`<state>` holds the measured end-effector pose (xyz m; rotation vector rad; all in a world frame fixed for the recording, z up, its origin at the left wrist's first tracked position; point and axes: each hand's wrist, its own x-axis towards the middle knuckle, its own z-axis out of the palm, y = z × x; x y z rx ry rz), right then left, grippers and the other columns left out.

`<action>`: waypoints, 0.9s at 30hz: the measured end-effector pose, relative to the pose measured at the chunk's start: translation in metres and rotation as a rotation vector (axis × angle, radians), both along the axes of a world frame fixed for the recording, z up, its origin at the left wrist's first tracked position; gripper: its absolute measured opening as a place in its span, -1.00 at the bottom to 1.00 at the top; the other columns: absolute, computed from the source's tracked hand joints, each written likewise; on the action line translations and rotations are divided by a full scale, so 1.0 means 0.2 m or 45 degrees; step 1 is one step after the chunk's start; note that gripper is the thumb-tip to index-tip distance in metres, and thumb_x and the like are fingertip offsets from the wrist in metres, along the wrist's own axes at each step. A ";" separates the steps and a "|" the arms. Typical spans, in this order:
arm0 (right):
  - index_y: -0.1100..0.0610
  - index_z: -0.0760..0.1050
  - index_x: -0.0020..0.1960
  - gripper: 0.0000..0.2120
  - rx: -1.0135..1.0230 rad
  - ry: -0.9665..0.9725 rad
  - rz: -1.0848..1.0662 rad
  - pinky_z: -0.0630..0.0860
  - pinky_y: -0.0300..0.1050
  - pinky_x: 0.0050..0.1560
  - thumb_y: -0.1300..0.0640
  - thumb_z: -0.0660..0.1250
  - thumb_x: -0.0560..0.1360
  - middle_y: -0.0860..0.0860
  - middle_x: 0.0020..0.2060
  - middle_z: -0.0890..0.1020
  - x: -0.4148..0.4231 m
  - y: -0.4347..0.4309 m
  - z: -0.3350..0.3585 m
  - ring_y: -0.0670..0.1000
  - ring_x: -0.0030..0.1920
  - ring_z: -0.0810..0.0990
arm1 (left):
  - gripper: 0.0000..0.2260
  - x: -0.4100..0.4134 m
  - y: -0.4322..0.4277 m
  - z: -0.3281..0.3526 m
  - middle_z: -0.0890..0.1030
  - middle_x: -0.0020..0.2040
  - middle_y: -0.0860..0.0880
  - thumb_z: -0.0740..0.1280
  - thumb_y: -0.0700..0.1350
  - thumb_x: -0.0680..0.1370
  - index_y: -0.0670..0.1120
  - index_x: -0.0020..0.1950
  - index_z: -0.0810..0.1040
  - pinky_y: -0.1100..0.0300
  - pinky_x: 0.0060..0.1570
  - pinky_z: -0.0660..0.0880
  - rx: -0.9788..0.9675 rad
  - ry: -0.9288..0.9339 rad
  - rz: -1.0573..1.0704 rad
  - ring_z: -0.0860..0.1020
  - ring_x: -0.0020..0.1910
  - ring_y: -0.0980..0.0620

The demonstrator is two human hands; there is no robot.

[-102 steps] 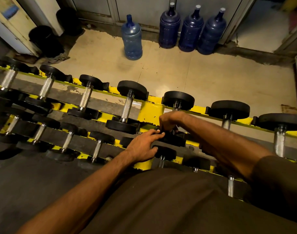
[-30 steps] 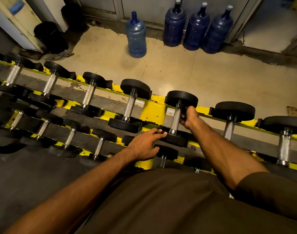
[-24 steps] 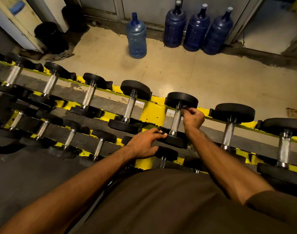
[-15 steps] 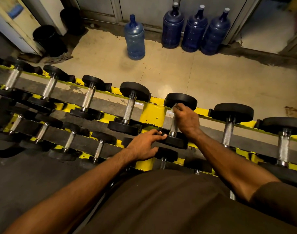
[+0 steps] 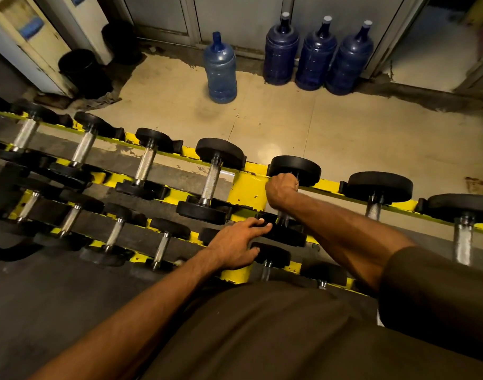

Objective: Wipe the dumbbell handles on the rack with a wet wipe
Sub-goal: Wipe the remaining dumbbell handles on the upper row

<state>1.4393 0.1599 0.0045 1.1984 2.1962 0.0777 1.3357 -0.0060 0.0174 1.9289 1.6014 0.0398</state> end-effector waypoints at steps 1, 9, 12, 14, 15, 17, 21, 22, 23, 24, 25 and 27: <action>0.12 0.62 0.03 -0.86 0.017 0.049 0.012 0.36 -0.17 -0.42 0.11 0.34 0.54 -0.01 -0.16 0.62 0.02 0.00 0.01 0.02 -0.26 0.52 | -0.40 0.00 0.00 0.00 0.21 0.60 0.06 0.31 -0.01 0.61 0.13 0.63 0.17 -0.06 0.46 0.32 -0.001 0.000 0.003 0.26 0.53 0.03; 0.02 0.60 0.12 -0.83 0.002 0.710 0.039 0.46 -0.11 -0.17 0.06 0.37 0.54 -0.04 0.05 0.63 0.29 -0.16 -0.03 0.02 0.00 0.59 | -0.45 0.00 0.03 0.01 0.30 0.54 0.06 0.31 -0.04 0.60 0.16 0.58 0.27 0.04 0.35 0.44 0.011 -0.065 0.026 0.34 0.46 0.05; -0.02 0.64 0.05 -0.87 0.141 1.037 -0.067 0.45 -0.10 -0.12 0.03 0.42 0.51 -0.08 0.02 0.66 0.38 -0.21 -0.08 -0.02 -0.01 0.51 | -0.45 -0.01 0.03 0.02 0.29 0.54 0.06 0.31 -0.04 0.61 0.16 0.59 0.27 0.05 0.36 0.42 0.000 -0.068 0.041 0.32 0.47 0.05; 0.01 0.64 0.03 -0.87 0.251 1.259 -0.287 0.44 -0.10 -0.09 0.03 0.43 0.50 -0.05 -0.03 0.66 0.42 -0.21 -0.11 -0.03 -0.04 0.48 | -0.44 -0.01 0.02 0.02 0.27 0.56 0.07 0.31 -0.05 0.61 0.15 0.59 0.25 0.02 0.39 0.41 -0.008 -0.064 0.043 0.30 0.48 0.05; 0.04 0.64 0.03 -0.87 0.249 1.386 -0.472 0.45 -0.13 -0.08 0.04 0.43 0.51 -0.04 -0.05 0.64 0.41 -0.19 -0.12 -0.04 -0.05 0.50 | -0.44 -0.01 0.02 0.02 0.26 0.56 0.07 0.31 -0.04 0.61 0.14 0.60 0.25 0.01 0.40 0.40 -0.009 -0.060 0.044 0.30 0.49 0.04; 0.08 0.62 0.03 -0.89 0.175 1.641 -0.931 0.50 -0.19 -0.11 0.10 0.42 0.53 -0.03 -0.06 0.63 0.39 -0.13 -0.12 -0.05 -0.05 0.56 | -0.44 0.00 0.02 0.02 0.26 0.56 0.07 0.31 -0.04 0.61 0.14 0.60 0.24 -0.01 0.40 0.40 -0.013 -0.050 0.047 0.30 0.49 0.04; 0.09 0.64 -0.02 -0.91 -0.018 2.000 -1.676 0.64 -0.03 -0.08 0.22 0.45 0.49 -0.01 -0.09 0.67 0.36 -0.03 -0.19 0.02 -0.05 0.63 | -0.44 0.00 0.01 0.02 0.26 0.56 0.07 0.31 -0.04 0.61 0.13 0.59 0.26 -0.01 0.38 0.42 -0.013 -0.054 0.062 0.31 0.48 0.04; 0.07 0.64 -0.02 -0.91 -0.126 2.034 -1.828 0.65 -0.04 -0.12 0.23 0.44 0.50 0.01 -0.09 0.67 0.37 -0.03 -0.21 0.03 -0.08 0.62 | -0.44 -0.01 0.01 0.02 0.26 0.56 0.07 0.32 -0.05 0.61 0.13 0.59 0.26 -0.01 0.38 0.42 -0.012 -0.062 0.063 0.32 0.48 0.04; 0.07 0.63 -0.02 -0.90 -0.237 2.021 -1.915 0.64 -0.07 -0.16 0.24 0.41 0.52 0.04 -0.09 0.67 0.38 -0.03 -0.23 0.03 -0.12 0.61 | -0.44 -0.01 0.01 0.02 0.27 0.56 0.07 0.32 -0.05 0.61 0.12 0.59 0.27 0.00 0.38 0.42 -0.013 -0.069 0.064 0.32 0.48 0.05; 0.09 0.63 0.00 -0.89 -0.336 1.973 -1.925 0.62 -0.10 -0.19 0.26 0.38 0.54 0.06 -0.09 0.66 0.38 -0.04 -0.25 0.02 -0.16 0.59 | -0.44 -0.01 0.01 0.01 0.27 0.55 0.06 0.32 -0.05 0.61 0.12 0.59 0.27 0.00 0.38 0.42 -0.014 -0.073 0.063 0.32 0.48 0.05; 0.12 0.63 0.04 -0.87 -0.415 1.898 -1.883 0.61 -0.10 -0.19 0.27 0.35 0.55 0.08 -0.11 0.65 0.39 -0.06 -0.26 0.03 -0.18 0.58 | -0.44 0.00 0.01 0.01 0.27 0.55 0.06 0.32 -0.05 0.60 0.12 0.59 0.27 0.00 0.38 0.42 -0.013 -0.075 0.062 0.32 0.48 0.05; 0.11 0.64 0.02 -0.83 -0.475 1.780 -1.767 0.62 -0.05 -0.11 0.30 0.32 0.55 0.06 -0.09 0.64 0.40 -0.11 -0.26 0.06 -0.13 0.59 | -0.45 -0.01 0.01 0.01 0.28 0.54 0.05 0.32 -0.04 0.60 0.12 0.59 0.28 -0.01 0.38 0.42 -0.009 -0.071 0.059 0.33 0.48 0.04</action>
